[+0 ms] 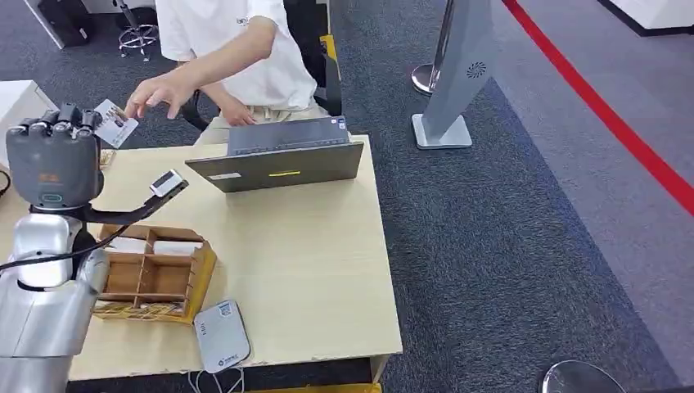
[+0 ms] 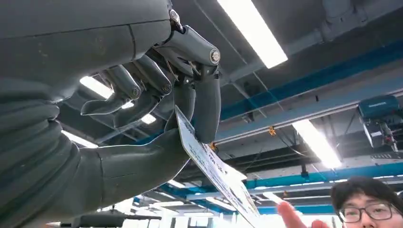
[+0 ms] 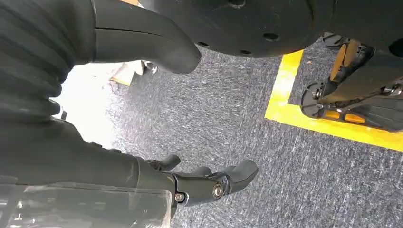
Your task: Pass the card to the sensor for recognition and then transmit it.
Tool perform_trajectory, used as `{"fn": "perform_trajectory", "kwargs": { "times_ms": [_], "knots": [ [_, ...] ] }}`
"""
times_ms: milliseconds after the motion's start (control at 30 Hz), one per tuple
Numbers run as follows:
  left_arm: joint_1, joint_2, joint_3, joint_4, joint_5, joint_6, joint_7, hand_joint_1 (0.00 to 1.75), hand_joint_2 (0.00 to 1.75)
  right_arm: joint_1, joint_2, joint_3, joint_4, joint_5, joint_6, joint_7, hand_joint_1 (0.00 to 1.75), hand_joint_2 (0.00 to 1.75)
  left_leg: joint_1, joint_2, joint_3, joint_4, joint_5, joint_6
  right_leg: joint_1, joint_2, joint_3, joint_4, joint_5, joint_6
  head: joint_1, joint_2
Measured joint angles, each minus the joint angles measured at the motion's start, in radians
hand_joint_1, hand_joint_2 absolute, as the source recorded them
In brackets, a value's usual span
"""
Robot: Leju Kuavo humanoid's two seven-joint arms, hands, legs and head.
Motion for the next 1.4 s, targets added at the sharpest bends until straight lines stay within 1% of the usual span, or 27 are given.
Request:
{"fn": "perform_trajectory", "kwargs": {
  "times_ms": [400,433,600,867,1000,1100,1167,1233,1300,1333,1400],
  "knots": [
    [-0.02,0.005,0.001,0.022,0.0,-0.005,0.0,1.75,1.75,-0.001,0.0,0.0,0.0,0.0,-0.001,0.002,0.0,1.75,0.0,0.0,0.0,0.0,0.0,0.0,0.0,0.0,0.0,0.0,0.0,0.0,0.0,0.0],
    [-0.02,0.005,0.001,0.022,0.0,-0.007,0.0,0.0,1.75,-0.001,0.0,0.0,0.0,0.0,-0.001,0.002,0.0,1.75,0.0,0.0,0.0,0.0,0.0,0.0,0.0,0.0,0.0,0.0,0.0,0.0,0.0,0.0],
    [-0.019,0.007,0.0,0.022,0.011,-0.039,0.0,0.0,1.75,-0.001,0.0,0.0,0.0,0.004,-0.002,0.0,0.0,1.75,0.0,0.0,0.0,0.0,0.0,0.0,0.0,0.0,0.0,0.0,0.0,0.0,0.0,0.0],
    [-0.018,0.006,0.0,0.022,0.025,-0.045,0.0,0.0,1.75,-0.001,0.0,0.0,0.0,0.008,-0.003,0.0,0.0,1.75,0.0,0.0,0.0,0.0,0.0,0.0,0.0,0.0,0.0,0.0,0.0,0.0,0.0,0.0],
    [-0.016,0.005,0.0,0.016,0.035,-0.052,0.0,0.0,1.75,-0.001,0.0,0.0,0.0,0.009,-0.01,0.01,0.0,1.75,0.0,0.0,0.0,0.0,0.0,0.0,0.0,0.0,0.0,0.0,0.0,0.0,0.0,0.0],
    [-0.006,0.005,0.0,0.008,0.044,-0.052,0.0,0.0,1.75,-0.001,0.0,-0.002,0.0,0.009,-0.011,0.011,0.0,1.75,0.0,0.0,0.0,0.0,0.0,0.0,0.0,0.0,0.0,0.0,0.0,0.0,0.0,0.0],
    [0.007,0.005,0.0,-0.003,0.056,-0.065,0.0,0.0,1.75,-0.001,0.0,-0.005,0.0,0.008,-0.012,0.01,0.0,1.75,0.0,0.0,0.0,0.0,0.0,0.0,0.0,0.0,0.0,0.0,0.0,0.0,0.0,0.0],
    [0.04,0.007,0.0,-0.033,0.073,-0.113,-0.005,0.0,1.75,-0.001,0.0,-0.013,0.0,0.001,-0.014,0.009,0.0,1.75,0.0,0.0,0.0,0.0,0.0,0.0,0.0,0.0,0.0,0.0,0.0,0.0,0.0,0.0],
    [0.103,0.017,-0.002,-0.088,0.084,-0.17,-0.008,0.0,1.75,-0.001,0.001,-0.025,0.0,-0.016,-0.018,0.005,0.0,1.75,0.0,0.002,0.0,0.0,-0.001,0.0,0.0,0.002,0.0,0.0,0.0,0.0,0.0,0.0],
    [0.146,0.026,-0.006,-0.124,0.087,-0.186,-0.008,0.0,1.75,0.0,0.002,-0.035,0.0,-0.024,-0.02,0.002,0.0,1.75,0.0,0.004,0.001,0.0,-0.002,0.0,0.0,0.004,0.0,0.0,0.0,0.0,0.0,0.0],
    [0.259,0.045,-0.013,-0.21,0.084,-0.185,-0.005,0.0,1.75,0.004,0.005,-0.053,0.0,-0.037,-0.031,0.002,0.0,1.75,0.0,0.005,0.001,-0.001,-0.003,-0.002,0.0,0.006,0.0,0.0,-0.001,0.0,0.0,0.0]
  ]
}}
